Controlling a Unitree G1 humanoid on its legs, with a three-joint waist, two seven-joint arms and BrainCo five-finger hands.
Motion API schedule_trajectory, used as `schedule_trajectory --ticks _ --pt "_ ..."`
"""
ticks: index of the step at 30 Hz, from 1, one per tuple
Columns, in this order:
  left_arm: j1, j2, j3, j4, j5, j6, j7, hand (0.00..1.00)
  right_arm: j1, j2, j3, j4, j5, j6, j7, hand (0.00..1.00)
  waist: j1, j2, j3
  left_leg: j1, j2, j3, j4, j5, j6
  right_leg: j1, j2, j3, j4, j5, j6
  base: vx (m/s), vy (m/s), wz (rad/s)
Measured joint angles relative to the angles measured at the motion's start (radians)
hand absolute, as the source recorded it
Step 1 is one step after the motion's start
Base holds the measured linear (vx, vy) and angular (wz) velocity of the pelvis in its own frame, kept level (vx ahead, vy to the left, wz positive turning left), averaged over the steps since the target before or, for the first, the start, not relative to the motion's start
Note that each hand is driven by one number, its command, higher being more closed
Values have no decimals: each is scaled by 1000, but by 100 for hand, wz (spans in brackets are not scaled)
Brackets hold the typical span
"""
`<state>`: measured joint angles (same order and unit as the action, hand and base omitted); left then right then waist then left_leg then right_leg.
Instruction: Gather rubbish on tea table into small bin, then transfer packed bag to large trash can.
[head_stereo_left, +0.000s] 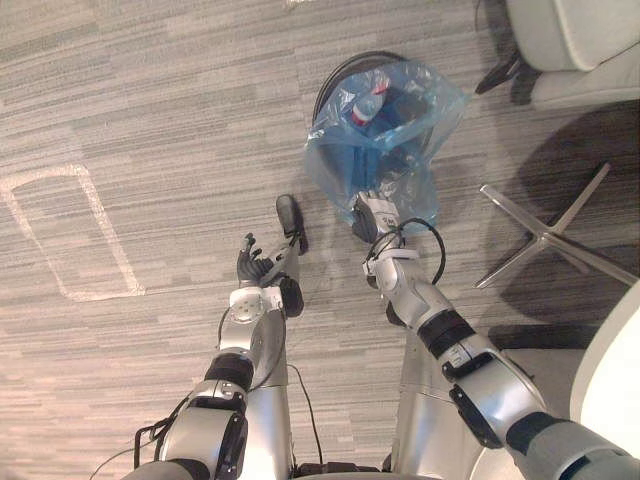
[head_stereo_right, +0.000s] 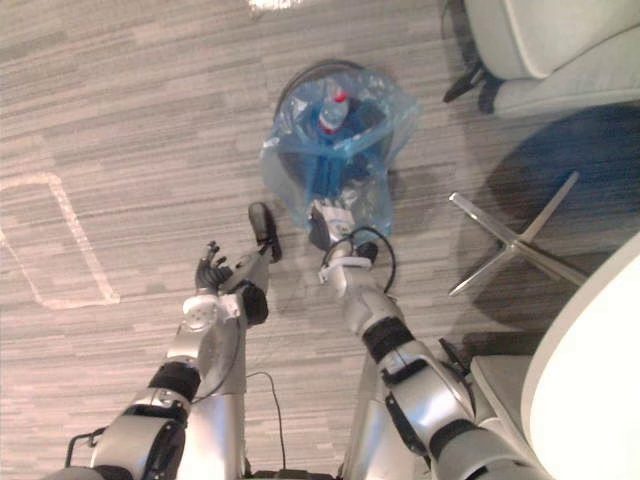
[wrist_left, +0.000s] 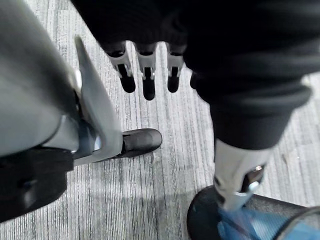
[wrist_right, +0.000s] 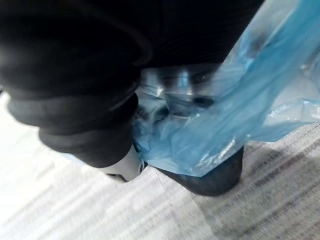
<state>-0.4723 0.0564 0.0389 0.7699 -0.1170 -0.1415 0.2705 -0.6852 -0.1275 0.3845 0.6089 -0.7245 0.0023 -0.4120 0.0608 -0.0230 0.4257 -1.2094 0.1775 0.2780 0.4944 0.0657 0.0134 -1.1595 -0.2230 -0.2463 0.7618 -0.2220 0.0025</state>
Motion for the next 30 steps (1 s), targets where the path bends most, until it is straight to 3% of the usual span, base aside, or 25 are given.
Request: schedule_trajectory --ticks 3,11,16,23,30 --pt "18 -3 -21 -4 20 1 -4 0 37 10 0 -41 28 -6 -1 100 -1 -2 -4 28 8 -1 13 -12 -1 34 7 2 0 0 0 -64 -26 -11" --pt "124 1 -60 -11 64 20 -20 0 197 10 17 -348 99 -33 5 100 -4 -10 -20 212 18 5 -15 -27 -1 229 30 0 -66 4 3 -50 -28 -8" --pt "221 7 -89 12 97 32 -22 0 339 9 64 -526 141 -61 32 100 -13 -33 -75 428 3 15 -102 -27 -19 457 45 -11 -189 18 21 49 -18 -2" --pt "292 39 -148 166 126 46 -39 0 397 9 111 -583 190 -115 84 100 -30 -71 -165 675 -27 18 -238 -19 -32 720 71 -12 -382 57 45 130 0 -4" --pt "347 54 -182 221 155 67 -41 0 429 -3 110 -511 225 -121 147 100 -46 -76 -203 838 -45 41 -338 -6 -30 897 97 8 -552 122 57 124 14 -11"
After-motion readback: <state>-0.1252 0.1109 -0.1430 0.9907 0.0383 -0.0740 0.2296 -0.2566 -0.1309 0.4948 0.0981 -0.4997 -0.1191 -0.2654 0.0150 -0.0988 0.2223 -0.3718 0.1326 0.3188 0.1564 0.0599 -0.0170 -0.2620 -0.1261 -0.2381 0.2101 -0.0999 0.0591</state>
